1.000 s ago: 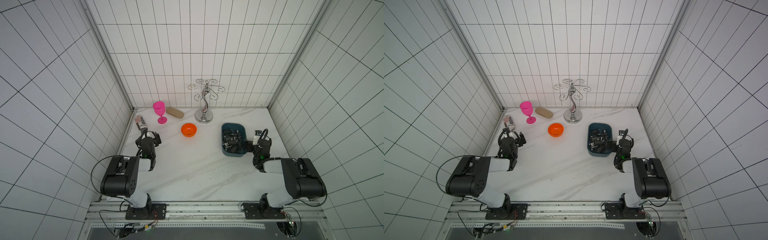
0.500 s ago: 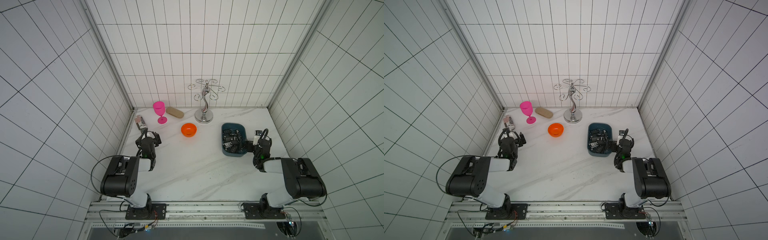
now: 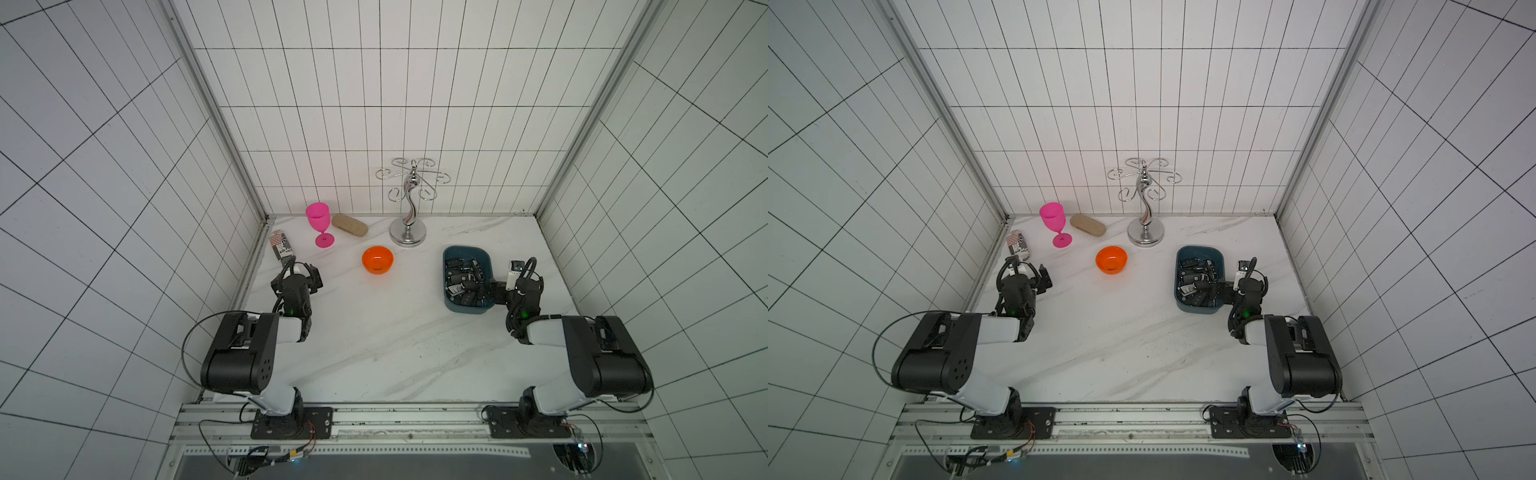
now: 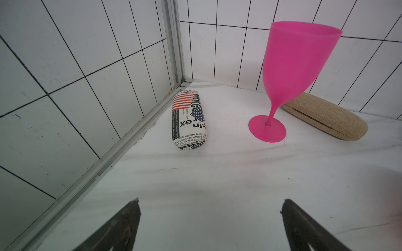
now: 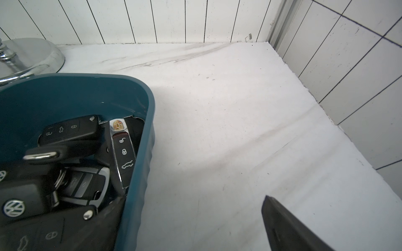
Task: Place the car key into the storage box
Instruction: Reset both arms
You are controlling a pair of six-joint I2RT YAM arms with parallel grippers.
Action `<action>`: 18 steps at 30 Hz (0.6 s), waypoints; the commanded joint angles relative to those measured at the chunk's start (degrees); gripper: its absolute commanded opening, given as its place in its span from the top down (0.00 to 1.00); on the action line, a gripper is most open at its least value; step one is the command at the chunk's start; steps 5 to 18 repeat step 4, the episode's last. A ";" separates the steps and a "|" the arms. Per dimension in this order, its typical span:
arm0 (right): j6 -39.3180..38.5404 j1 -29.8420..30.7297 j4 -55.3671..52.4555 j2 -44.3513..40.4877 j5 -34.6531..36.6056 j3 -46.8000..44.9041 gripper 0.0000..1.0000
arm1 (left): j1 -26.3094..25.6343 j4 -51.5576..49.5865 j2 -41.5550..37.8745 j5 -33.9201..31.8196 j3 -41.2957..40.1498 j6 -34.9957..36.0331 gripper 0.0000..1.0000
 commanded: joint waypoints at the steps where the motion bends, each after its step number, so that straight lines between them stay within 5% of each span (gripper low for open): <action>1: 0.73 -0.21 0.14 0.17 0.77 2.00 0.01 | 0.00 0.43 -0.53 -0.68 0.24 -0.98 0.01; 18: 0.87 -0.17 0.57 -0.01 0.68 1.65 0.01 | 0.00 0.43 -0.54 -0.64 0.17 -0.99 0.01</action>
